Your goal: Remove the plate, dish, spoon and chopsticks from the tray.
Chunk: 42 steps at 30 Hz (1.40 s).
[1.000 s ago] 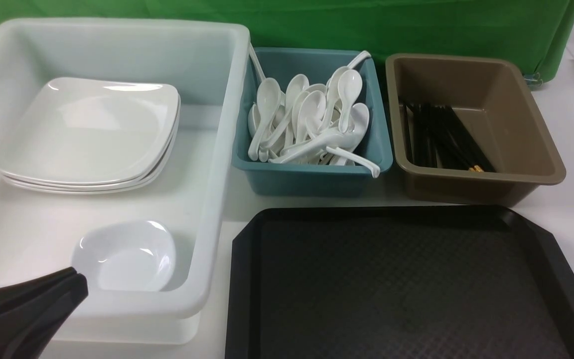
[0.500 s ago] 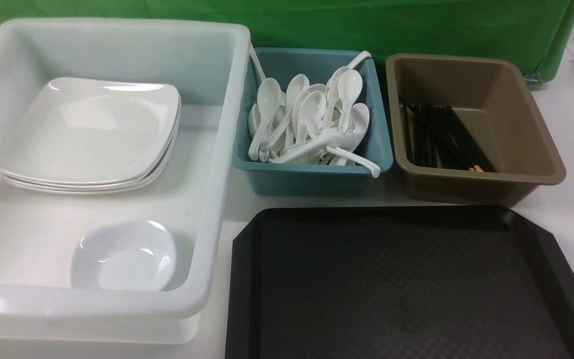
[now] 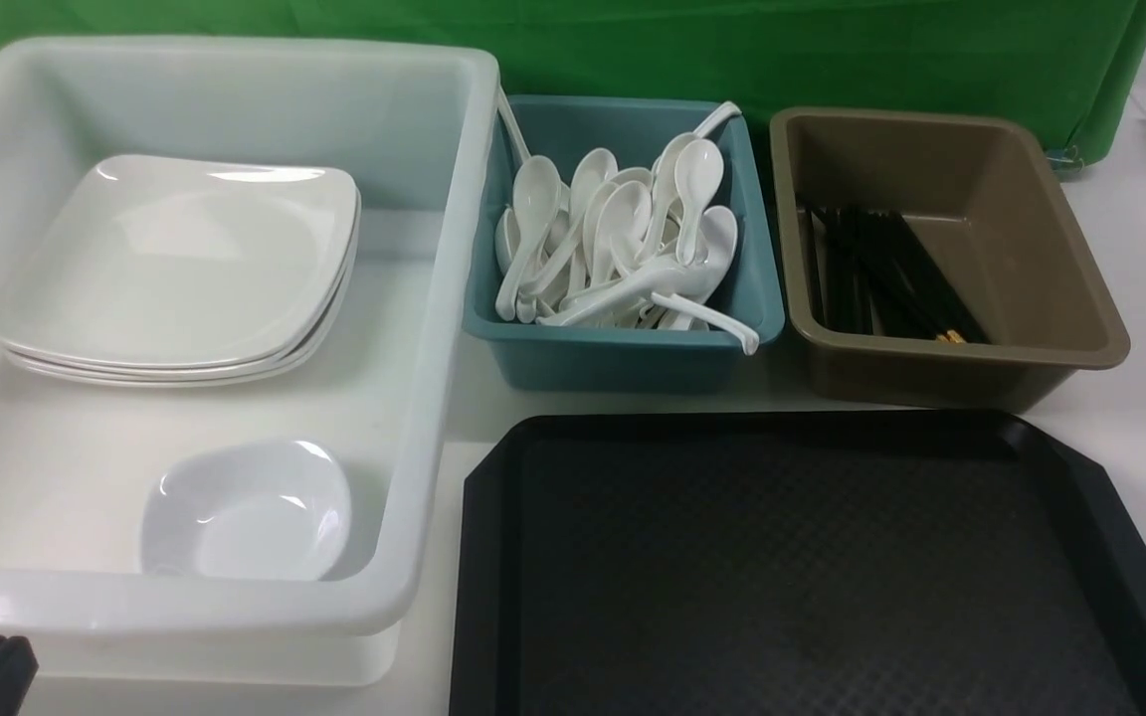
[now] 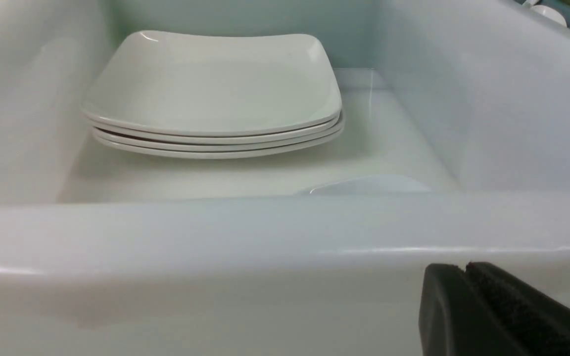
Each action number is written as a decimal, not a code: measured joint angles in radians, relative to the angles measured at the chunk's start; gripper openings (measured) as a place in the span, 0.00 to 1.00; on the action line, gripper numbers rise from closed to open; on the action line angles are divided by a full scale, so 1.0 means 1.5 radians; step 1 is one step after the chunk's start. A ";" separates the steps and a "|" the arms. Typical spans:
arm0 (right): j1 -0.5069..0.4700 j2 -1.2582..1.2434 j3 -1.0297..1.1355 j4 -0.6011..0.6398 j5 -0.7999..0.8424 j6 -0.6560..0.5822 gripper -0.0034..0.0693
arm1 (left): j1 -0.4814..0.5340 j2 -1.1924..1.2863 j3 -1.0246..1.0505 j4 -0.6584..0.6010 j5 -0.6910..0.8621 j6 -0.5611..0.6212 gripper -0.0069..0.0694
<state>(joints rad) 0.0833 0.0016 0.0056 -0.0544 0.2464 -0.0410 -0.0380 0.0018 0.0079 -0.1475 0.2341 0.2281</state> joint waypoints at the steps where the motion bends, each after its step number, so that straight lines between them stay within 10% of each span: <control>1: 0.000 0.000 0.000 0.000 0.000 0.000 0.19 | 0.000 0.000 0.000 0.000 0.000 0.000 0.11; 42: 0.000 0.000 0.000 0.000 0.000 0.000 0.31 | 0.081 0.000 0.000 0.000 -0.002 0.002 0.11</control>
<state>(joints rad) 0.0833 0.0016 0.0056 -0.0544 0.2464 -0.0410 0.0837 0.0018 0.0079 -0.1475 0.2307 0.2311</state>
